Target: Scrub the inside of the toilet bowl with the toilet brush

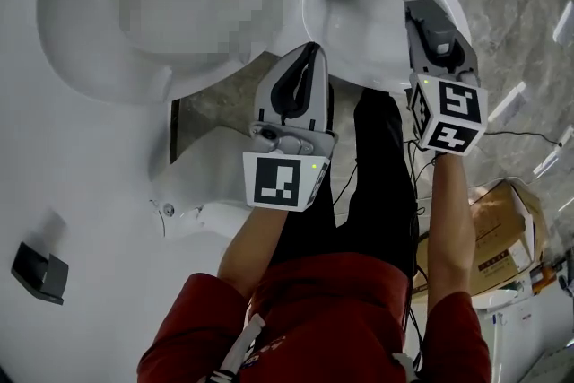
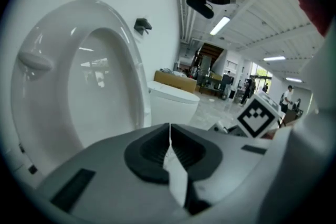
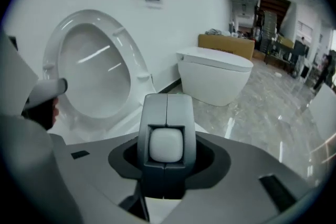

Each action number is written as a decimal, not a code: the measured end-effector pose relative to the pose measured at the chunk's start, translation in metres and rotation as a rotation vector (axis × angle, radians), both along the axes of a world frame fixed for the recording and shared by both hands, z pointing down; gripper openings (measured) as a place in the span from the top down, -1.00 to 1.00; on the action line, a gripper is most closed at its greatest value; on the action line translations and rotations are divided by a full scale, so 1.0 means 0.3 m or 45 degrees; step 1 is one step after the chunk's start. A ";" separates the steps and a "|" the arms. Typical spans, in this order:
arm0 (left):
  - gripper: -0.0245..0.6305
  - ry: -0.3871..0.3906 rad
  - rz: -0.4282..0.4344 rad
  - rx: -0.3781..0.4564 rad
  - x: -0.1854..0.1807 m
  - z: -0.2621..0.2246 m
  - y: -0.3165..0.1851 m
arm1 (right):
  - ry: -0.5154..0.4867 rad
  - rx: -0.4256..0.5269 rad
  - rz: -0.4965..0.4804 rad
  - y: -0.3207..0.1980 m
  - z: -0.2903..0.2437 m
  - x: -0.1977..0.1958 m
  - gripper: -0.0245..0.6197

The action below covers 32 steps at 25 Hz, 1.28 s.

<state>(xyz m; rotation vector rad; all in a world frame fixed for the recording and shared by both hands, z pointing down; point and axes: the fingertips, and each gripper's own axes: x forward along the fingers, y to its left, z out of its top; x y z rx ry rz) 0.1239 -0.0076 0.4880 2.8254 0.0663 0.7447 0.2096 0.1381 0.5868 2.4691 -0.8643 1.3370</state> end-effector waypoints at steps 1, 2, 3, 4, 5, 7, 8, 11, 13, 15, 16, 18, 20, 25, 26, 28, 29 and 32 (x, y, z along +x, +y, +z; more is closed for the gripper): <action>0.94 0.013 -0.027 0.004 -0.007 -0.002 -0.036 | -0.031 0.051 0.041 -0.050 0.004 -0.001 0.40; 0.94 0.029 -0.056 0.008 -0.012 -0.005 -0.071 | -0.062 0.094 0.075 -0.095 0.009 -0.010 0.40; 0.94 0.039 -0.079 0.012 -0.017 -0.006 -0.099 | -0.089 0.121 0.097 -0.131 0.013 -0.026 0.40; 0.94 0.038 -0.093 0.015 -0.022 -0.004 -0.121 | -0.112 0.134 0.104 -0.159 0.015 -0.051 0.40; 0.94 0.033 -0.102 0.016 -0.028 -0.001 -0.137 | -0.138 0.142 0.097 -0.179 0.017 -0.084 0.40; 0.94 0.020 -0.109 0.016 -0.035 0.009 -0.154 | -0.208 0.163 0.047 -0.206 0.022 -0.172 0.40; 0.94 0.016 -0.107 0.016 -0.035 0.014 -0.155 | -0.243 0.163 0.004 -0.211 0.025 -0.222 0.40; 0.94 0.009 -0.075 0.025 -0.018 0.033 -0.127 | -0.305 0.136 -0.127 -0.178 0.032 -0.362 0.40; 0.94 -0.015 -0.014 0.056 0.004 0.058 -0.084 | -0.332 0.112 -0.173 -0.115 0.038 -0.422 0.40; 0.94 -0.053 0.060 0.101 0.023 0.081 -0.040 | -0.342 0.064 -0.212 -0.040 0.039 -0.464 0.40; 0.94 -0.063 0.080 0.108 0.028 0.086 -0.022 | -0.343 0.037 -0.221 0.000 0.035 -0.480 0.40; 0.94 -0.070 0.099 0.096 0.036 0.089 0.012 | -0.342 -0.017 -0.210 0.089 0.027 -0.496 0.40; 0.94 -0.074 0.127 0.091 0.046 0.093 0.053 | -0.323 -0.090 -0.176 0.197 0.025 -0.480 0.40; 0.94 -0.062 0.188 0.098 0.064 0.100 0.135 | -0.198 -0.251 -0.080 0.444 0.035 -0.343 0.41; 0.94 -0.064 0.195 0.099 0.062 0.103 0.142 | -0.182 -0.247 -0.058 0.460 0.042 -0.307 0.41; 0.94 -0.074 0.192 0.092 0.056 0.108 0.149 | -0.145 -0.217 -0.035 0.443 0.058 -0.238 0.41; 0.94 -0.078 0.186 0.089 0.052 0.108 0.150 | -0.119 -0.198 -0.036 0.413 0.068 -0.206 0.41; 0.94 -0.078 0.173 0.092 0.039 0.106 0.141 | -0.066 -0.115 -0.036 0.271 0.112 -0.144 0.41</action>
